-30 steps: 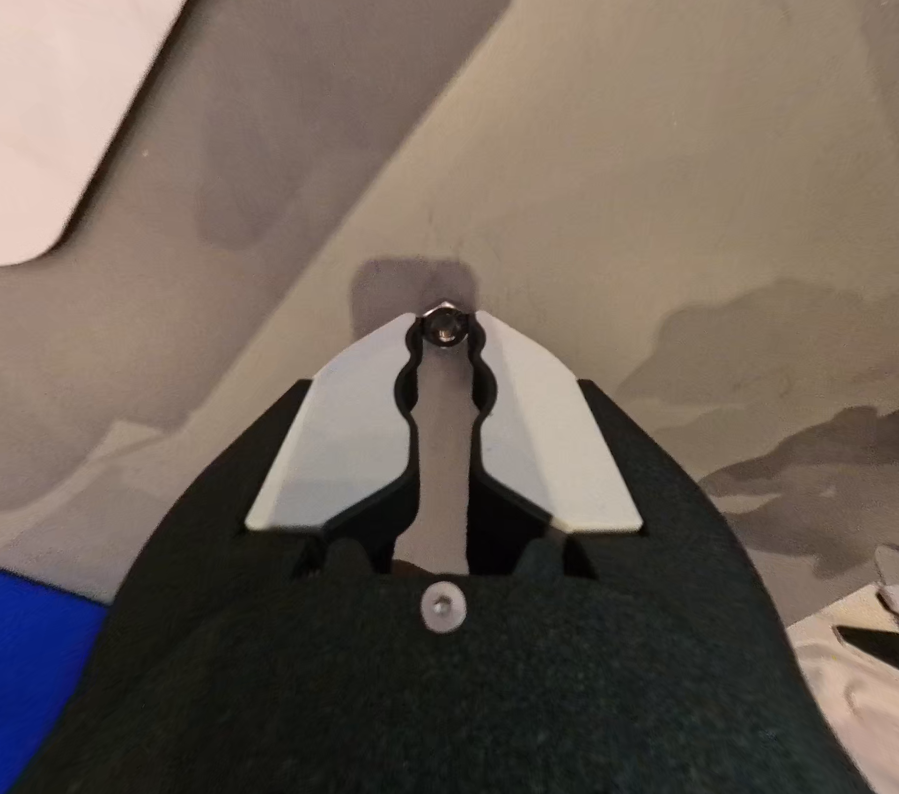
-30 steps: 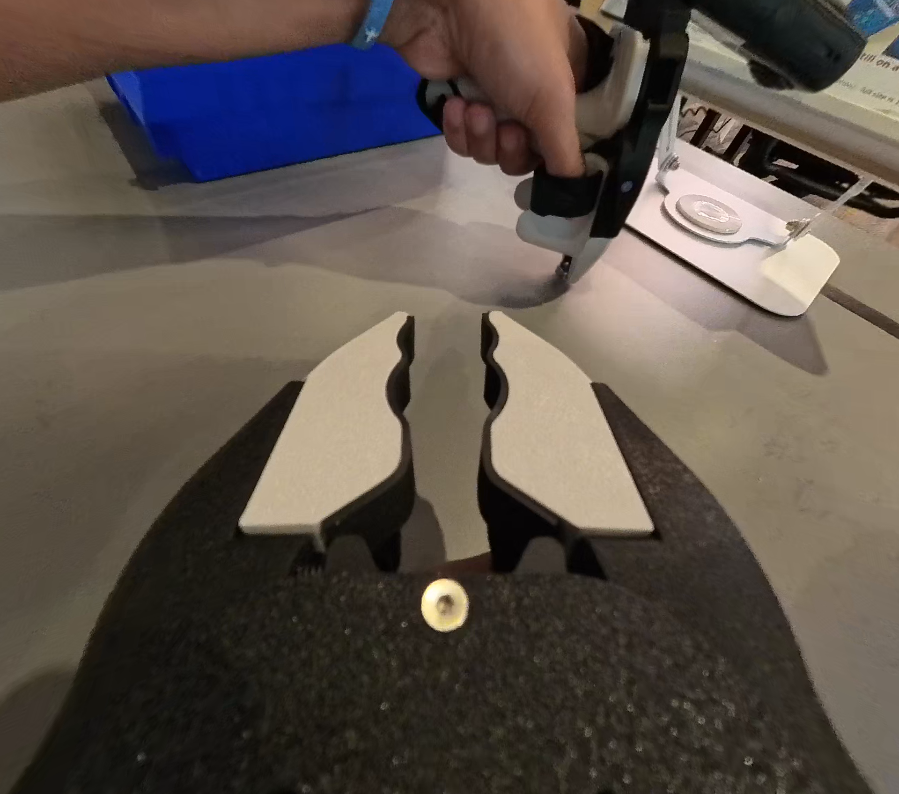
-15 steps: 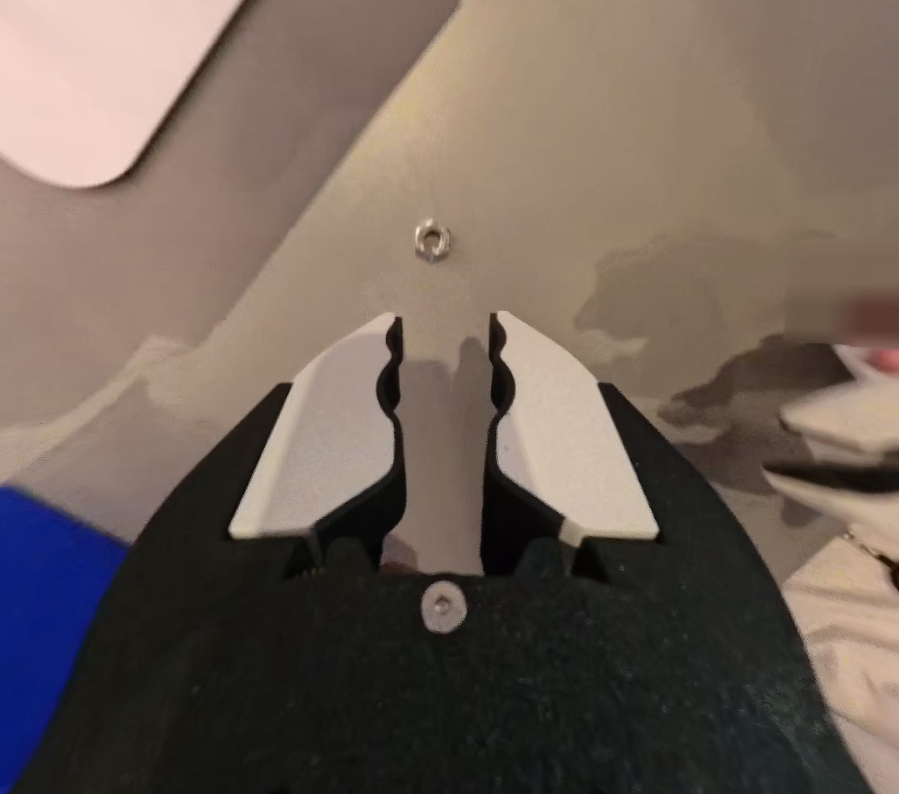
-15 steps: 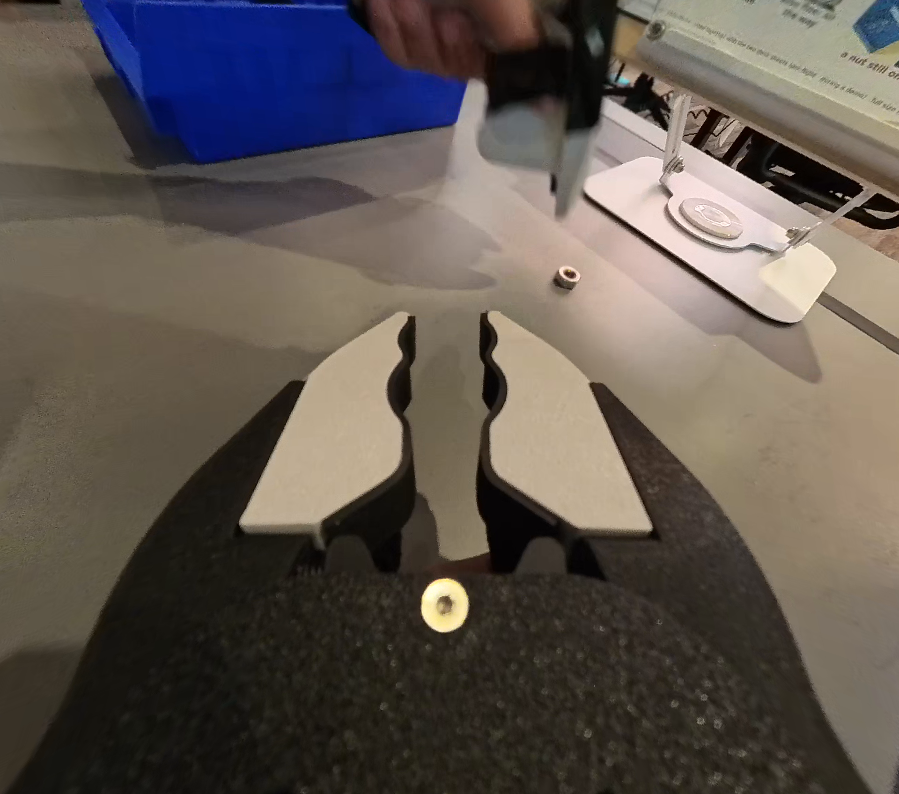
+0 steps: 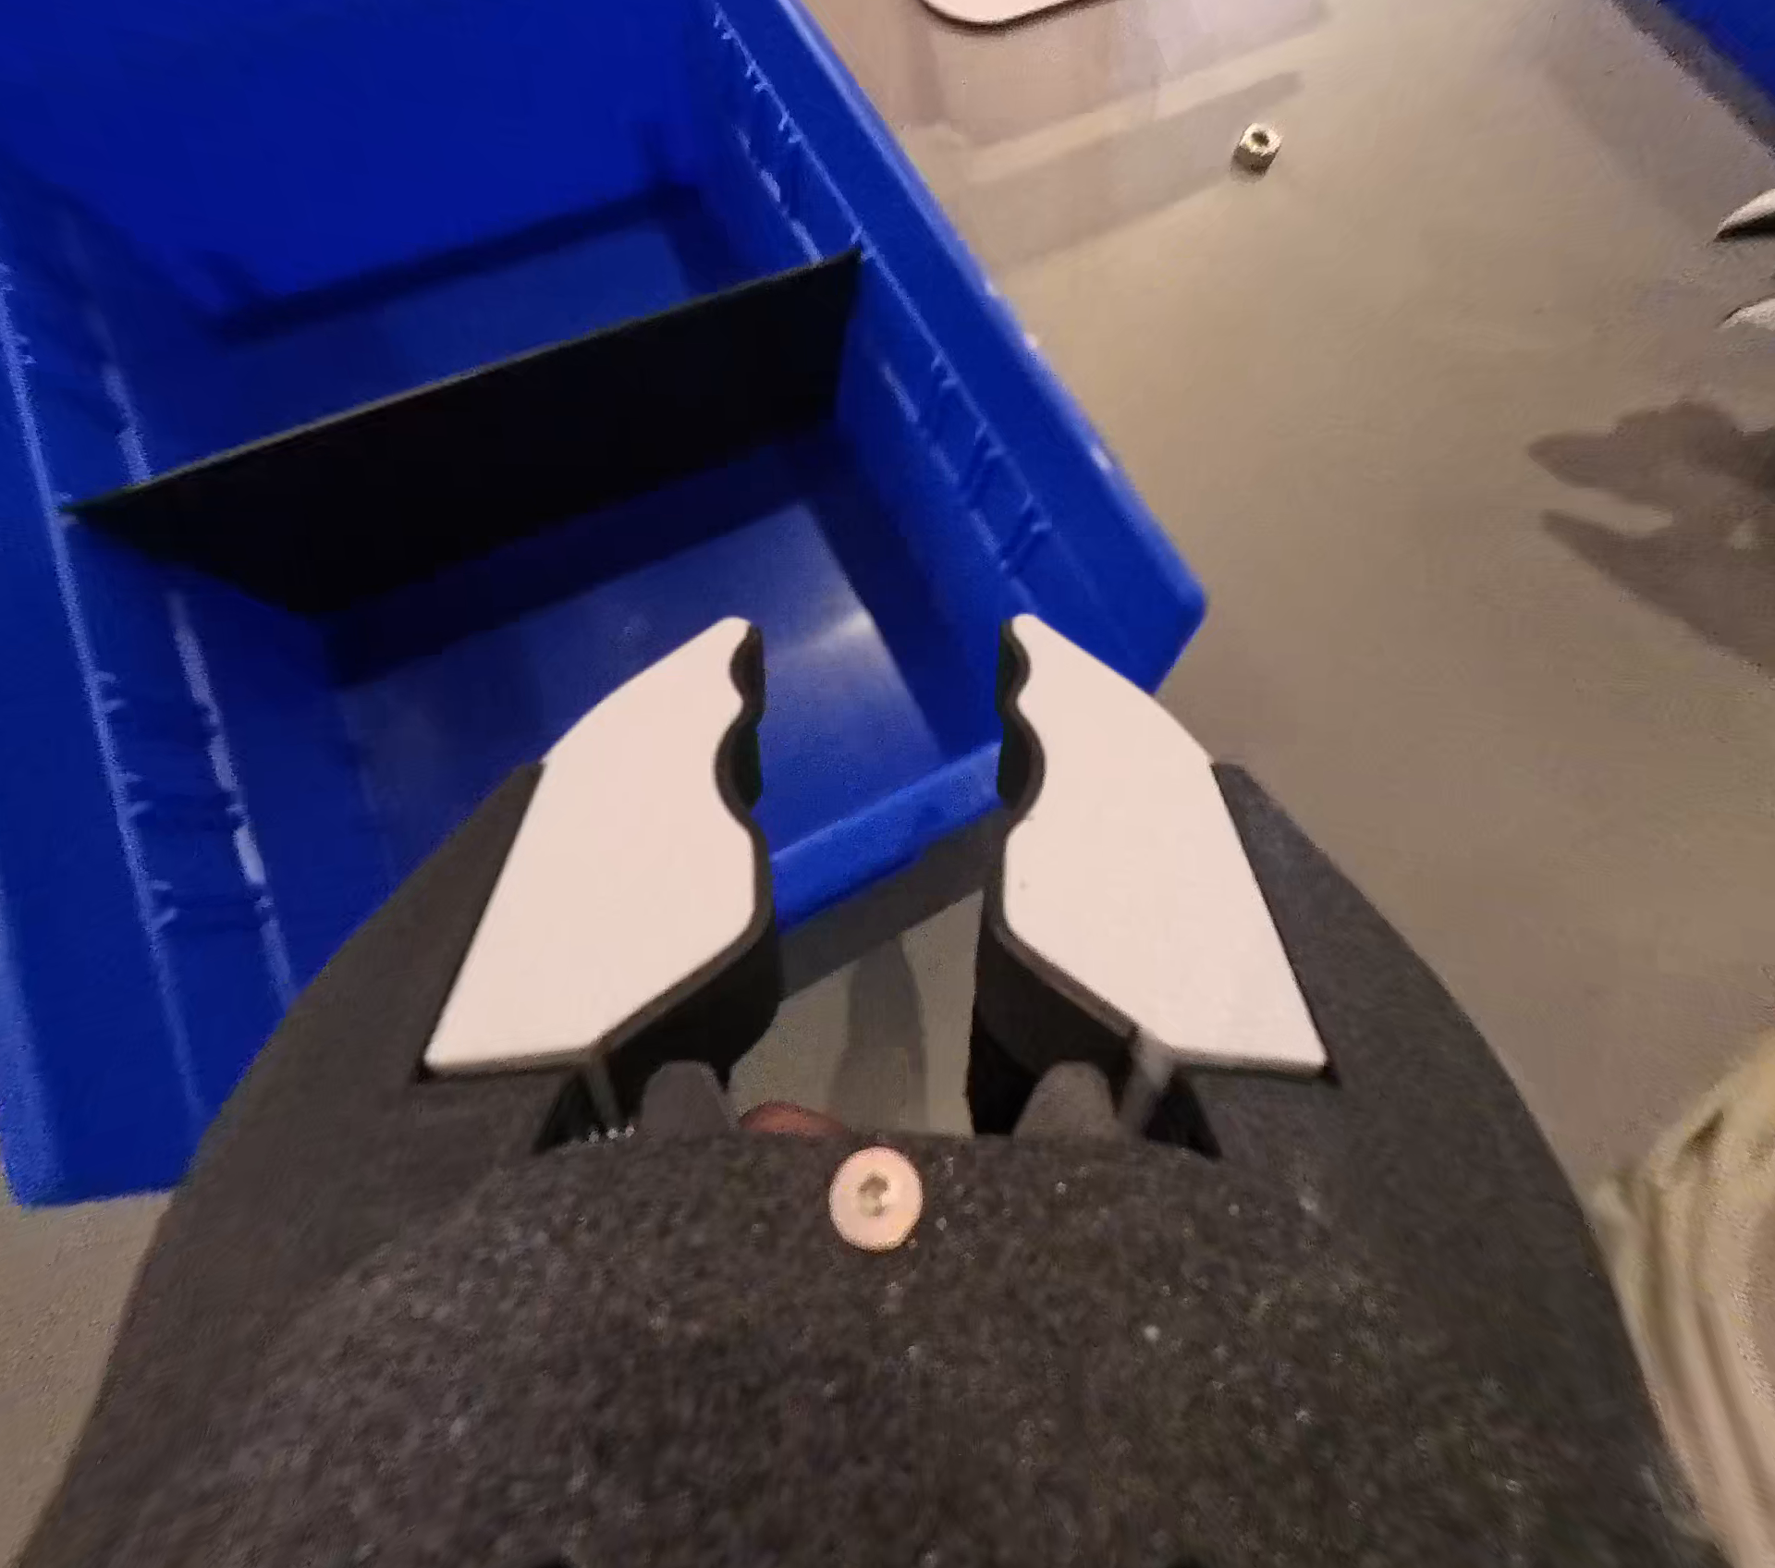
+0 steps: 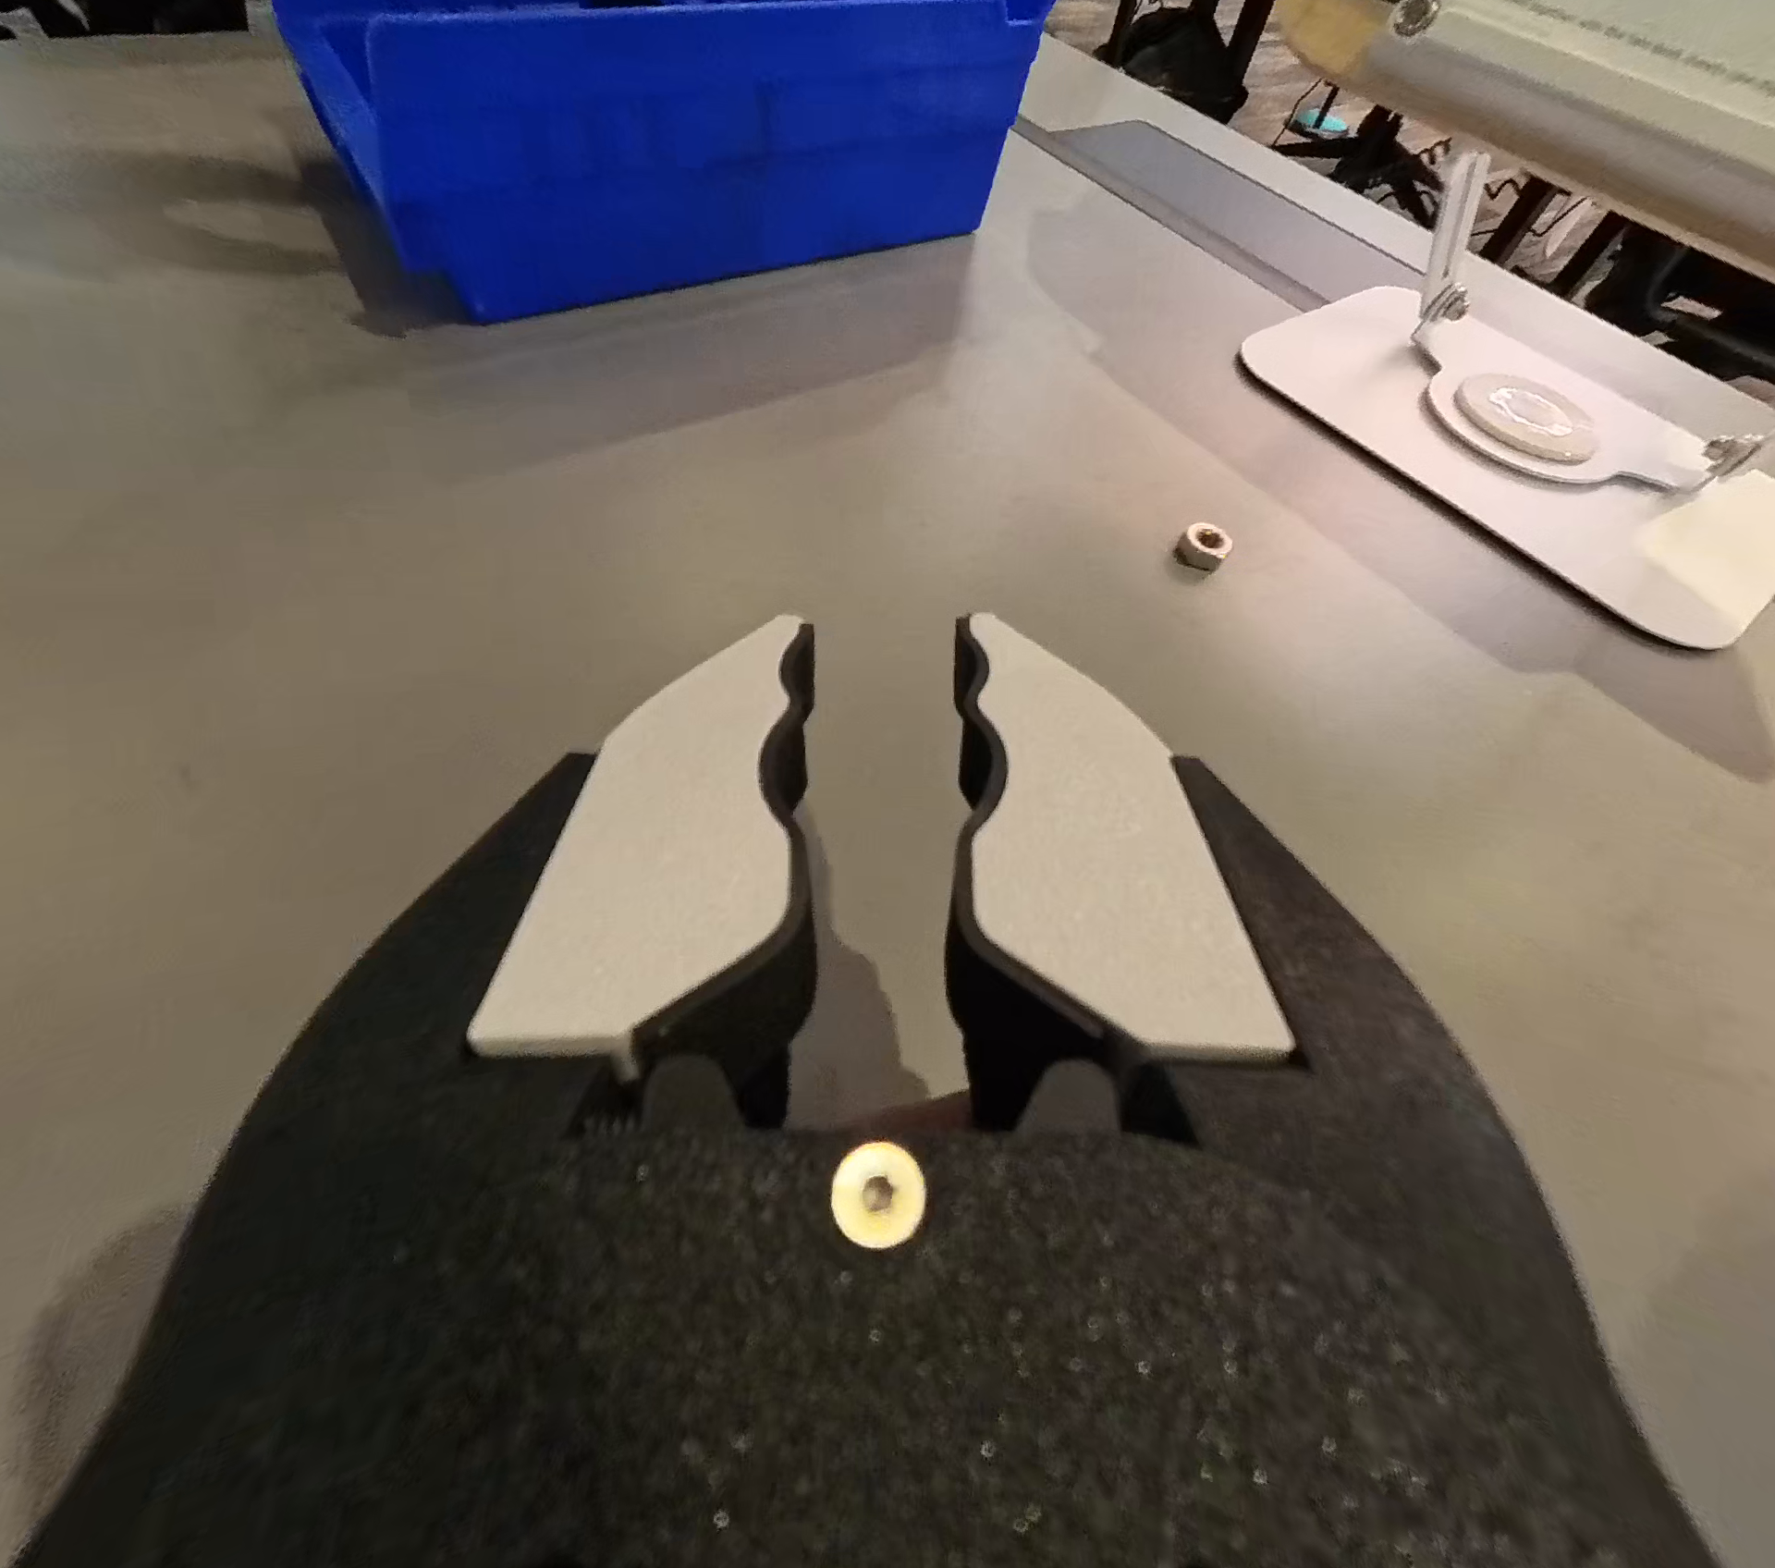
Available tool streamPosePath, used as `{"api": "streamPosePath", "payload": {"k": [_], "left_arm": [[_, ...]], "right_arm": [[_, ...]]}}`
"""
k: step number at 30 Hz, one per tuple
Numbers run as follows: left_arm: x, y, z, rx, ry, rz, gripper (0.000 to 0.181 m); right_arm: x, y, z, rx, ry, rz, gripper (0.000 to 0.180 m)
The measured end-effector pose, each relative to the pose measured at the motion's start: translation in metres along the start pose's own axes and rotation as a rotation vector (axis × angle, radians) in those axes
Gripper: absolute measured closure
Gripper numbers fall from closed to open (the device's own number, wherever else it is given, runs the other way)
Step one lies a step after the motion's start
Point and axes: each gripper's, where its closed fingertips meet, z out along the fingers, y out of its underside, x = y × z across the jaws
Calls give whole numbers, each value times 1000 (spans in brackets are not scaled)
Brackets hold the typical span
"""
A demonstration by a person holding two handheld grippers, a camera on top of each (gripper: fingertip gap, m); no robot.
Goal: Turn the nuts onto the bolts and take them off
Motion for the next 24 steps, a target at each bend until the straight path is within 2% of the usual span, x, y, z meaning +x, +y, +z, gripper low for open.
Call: {"api": "streamPosePath", "payload": {"k": [7, 11, 13, 15, 16, 18, 21, 24], "left_arm": [[-6, -2, -9, 67, 69, 29, 129], [-18, -22, -9, 6, 78, 170, 130], [-38, -38, -2, -90, 39, 245, 131], [-71, -59, 14, -191, -37, 210, 135], [-81, -63, 24, -273, -32, 183, 129], [-104, -67, 48, -423, -83, 175, 130], [-131, -54, 74, -684, -111, 350, 133], [-135, -38, 93, -836, 38, 544, 134]], "right_arm": [[-3, -4, 3, 11, -31, 16, 151], [1, -4, 4, 7, -37, 46, 151], [4, -6, 3, 18, -30, 52, 151], [6, -7, 2, 20, -29, 50, 151], [6, -6, 2, 18, -29, 52, 151], [5, -3, 2, 5, -41, 52, 151], [4, -6, 0, 17, -40, 38, 151], [4, -6, -3, 16, -38, 18, 151]]}}
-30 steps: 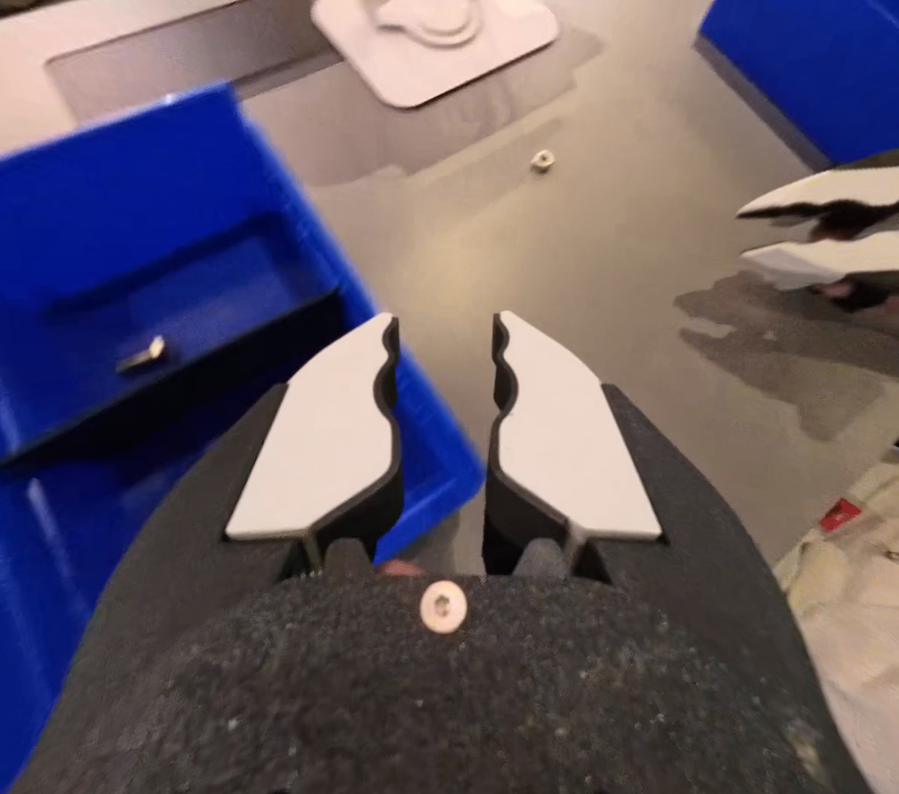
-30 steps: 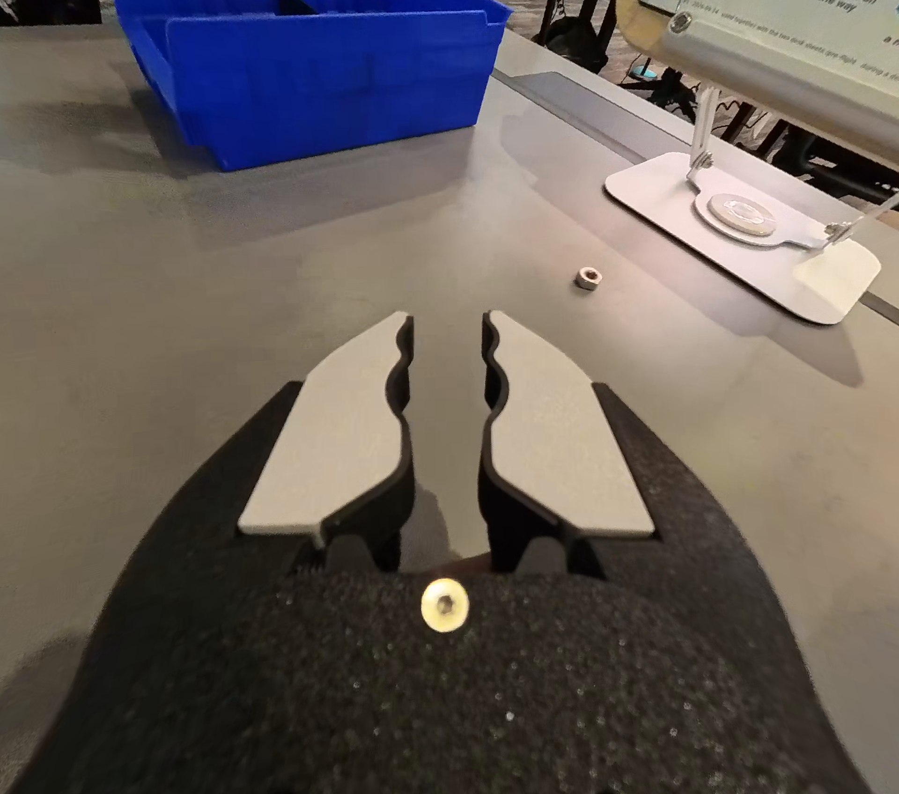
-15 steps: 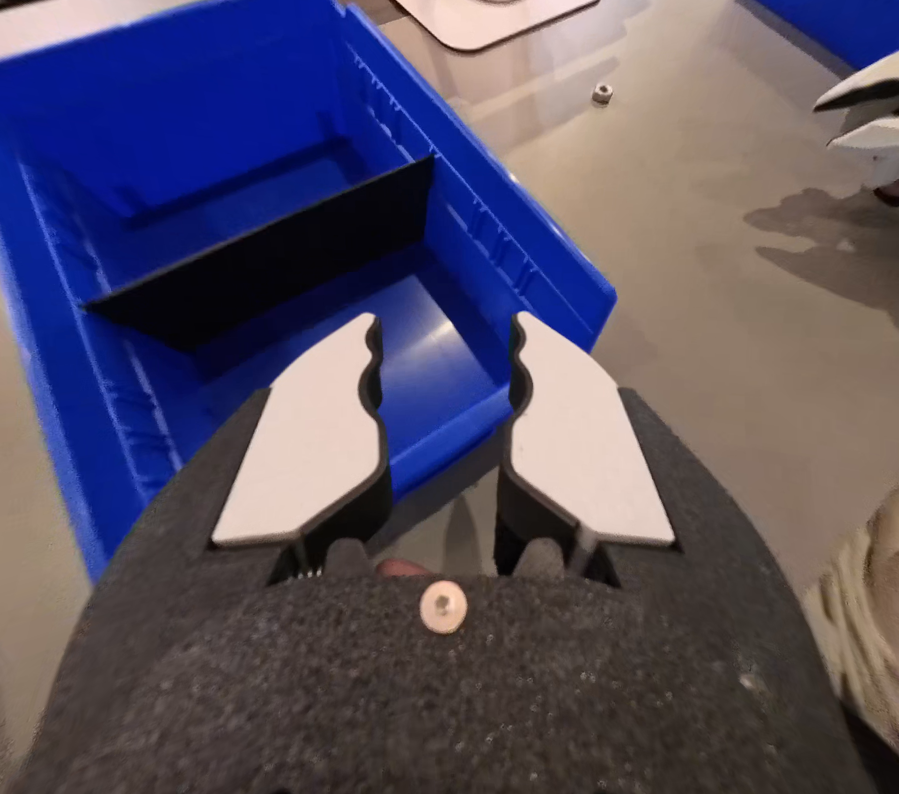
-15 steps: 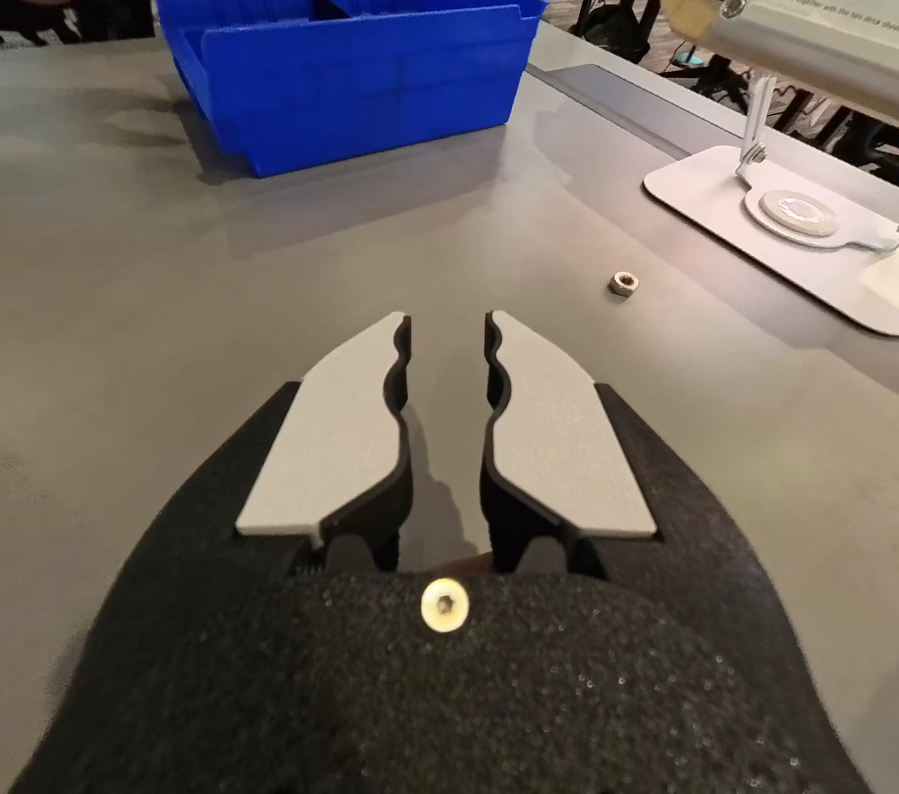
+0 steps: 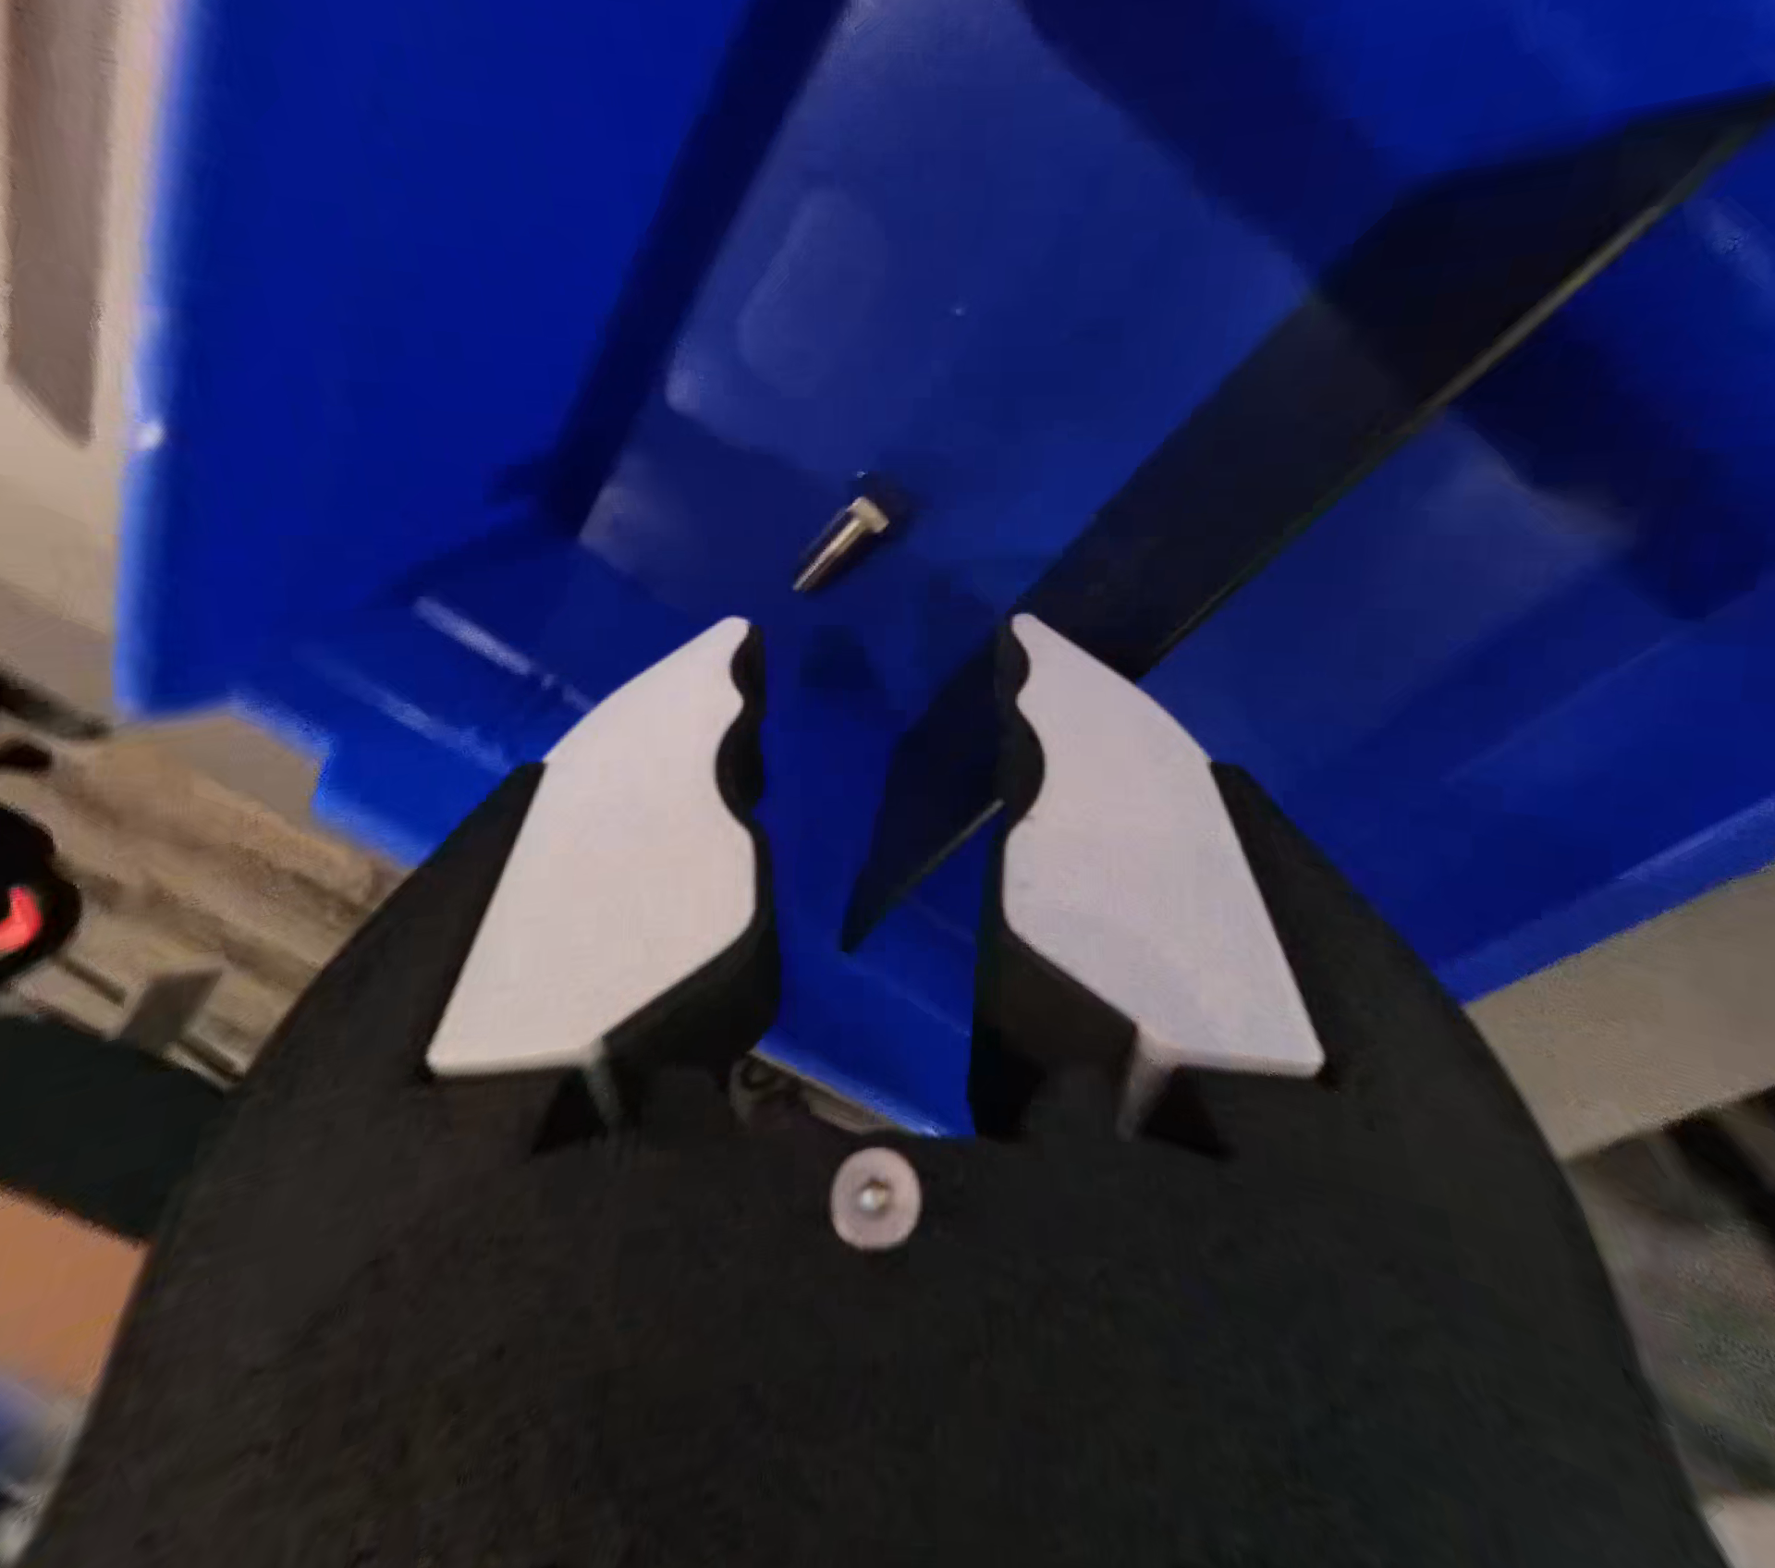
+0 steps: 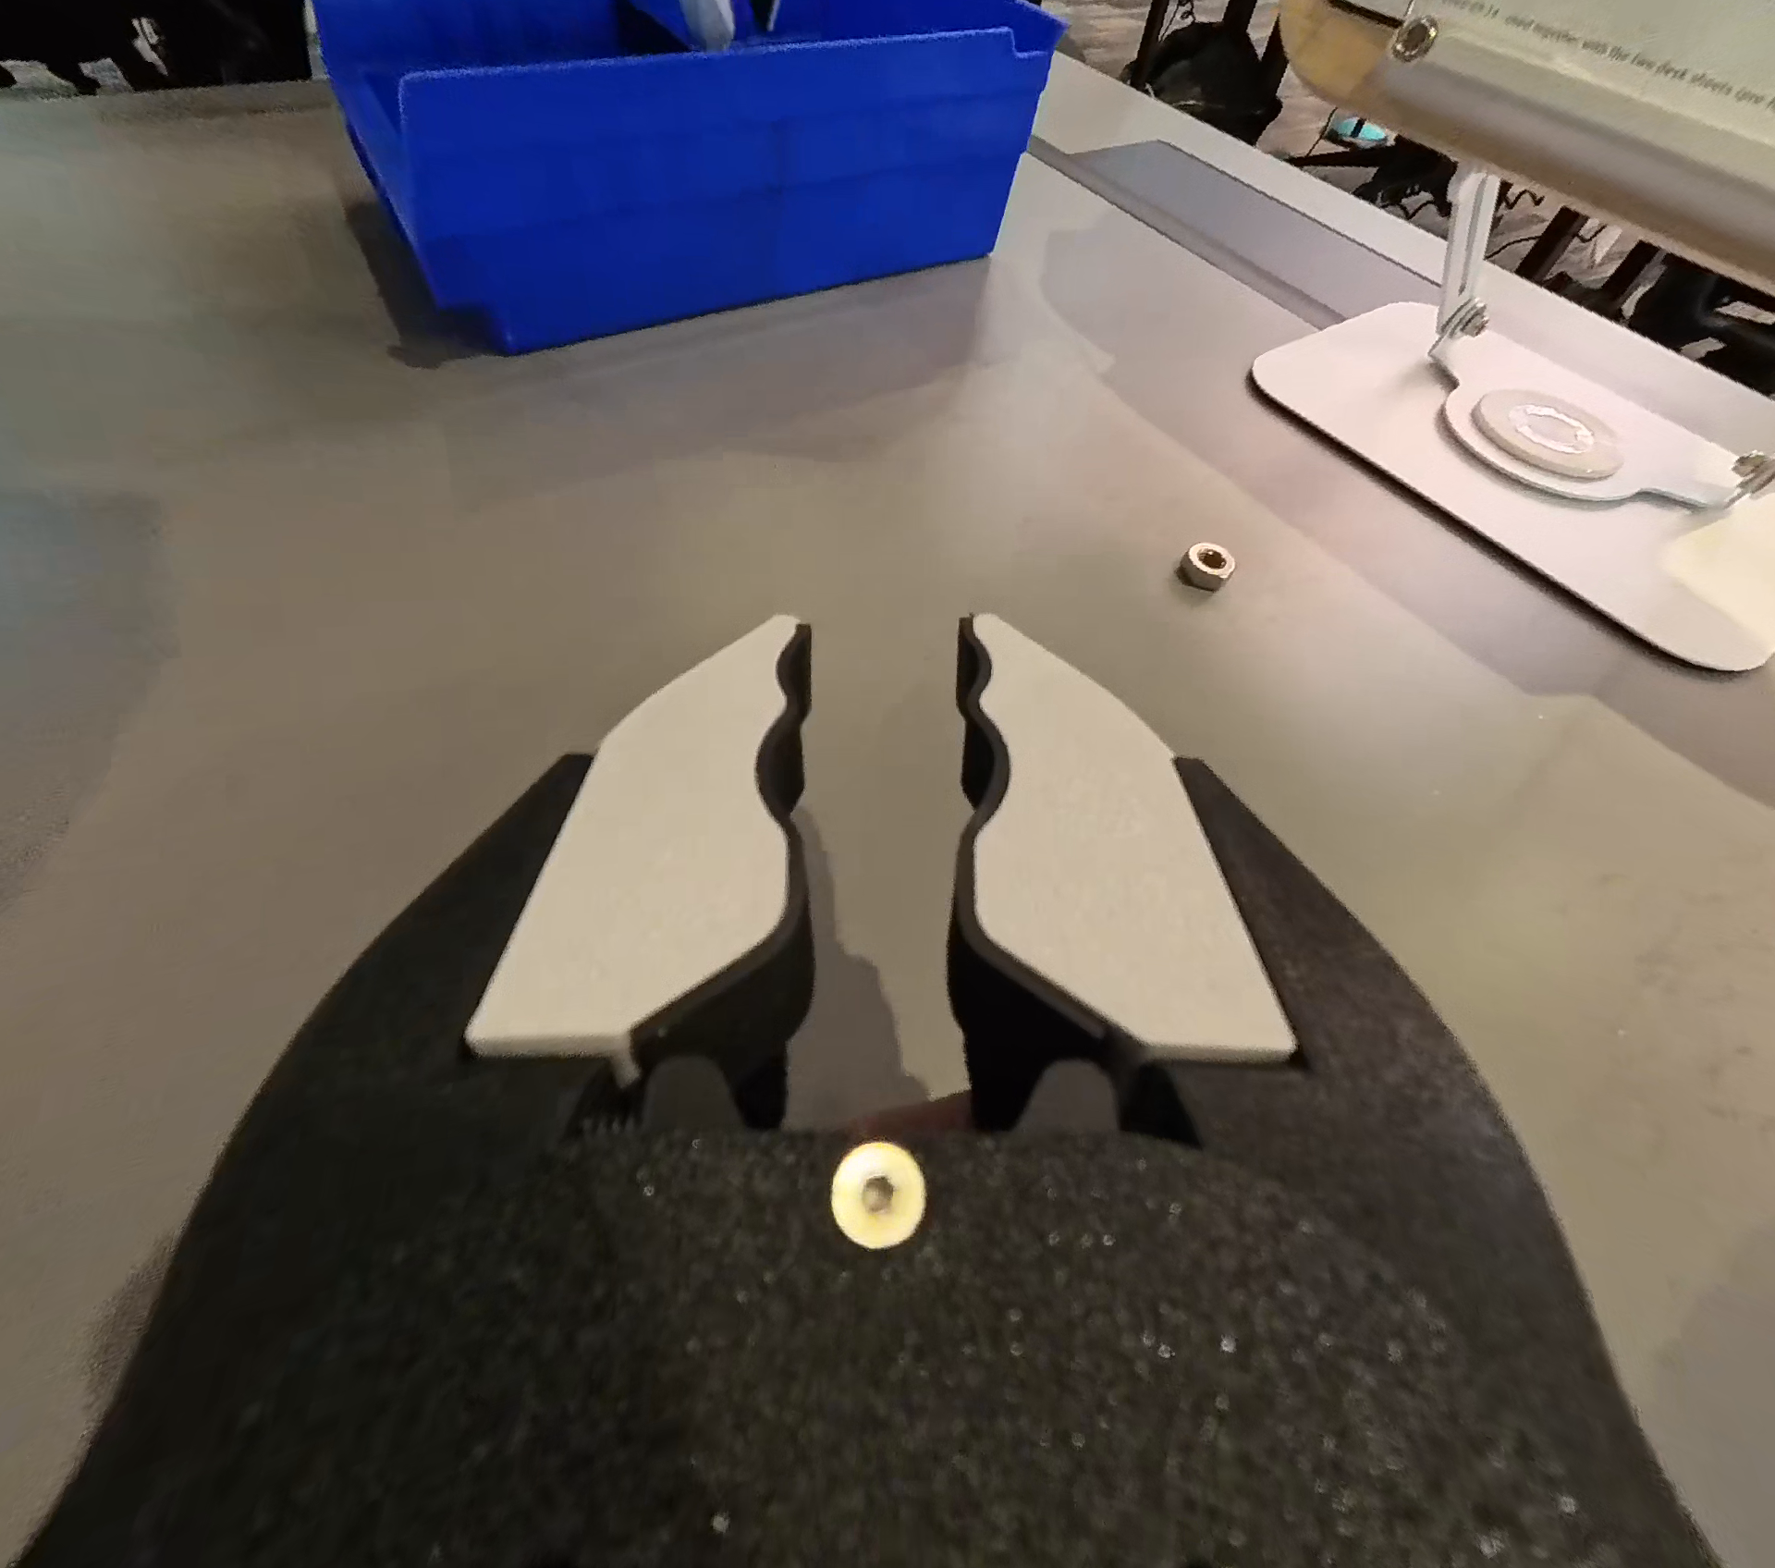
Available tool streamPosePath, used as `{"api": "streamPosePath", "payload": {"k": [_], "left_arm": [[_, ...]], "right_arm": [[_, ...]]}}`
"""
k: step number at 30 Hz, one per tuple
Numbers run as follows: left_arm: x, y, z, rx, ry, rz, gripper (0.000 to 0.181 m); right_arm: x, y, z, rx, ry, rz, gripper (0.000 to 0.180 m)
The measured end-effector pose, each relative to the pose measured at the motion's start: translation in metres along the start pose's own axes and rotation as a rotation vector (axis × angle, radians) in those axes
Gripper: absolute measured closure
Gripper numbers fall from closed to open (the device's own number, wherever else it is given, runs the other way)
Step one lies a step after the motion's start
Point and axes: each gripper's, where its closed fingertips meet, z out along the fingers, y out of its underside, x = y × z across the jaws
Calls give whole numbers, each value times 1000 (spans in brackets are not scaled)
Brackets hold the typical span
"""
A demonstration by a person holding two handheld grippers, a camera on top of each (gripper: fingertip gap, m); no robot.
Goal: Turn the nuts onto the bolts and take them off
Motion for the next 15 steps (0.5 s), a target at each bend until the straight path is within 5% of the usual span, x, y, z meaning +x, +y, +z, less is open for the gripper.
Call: {"api": "streamPosePath", "payload": {"k": [8, 15], "left_arm": [[-6, -6, 43, -55, 65, 309, 145], [-5, -1, 51, -100, 70, 400, 146]], "right_arm": [[7, 3, -3, -8, 19, 7, 151], [9, 5, 0, -14, 15, 31, 151]]}}
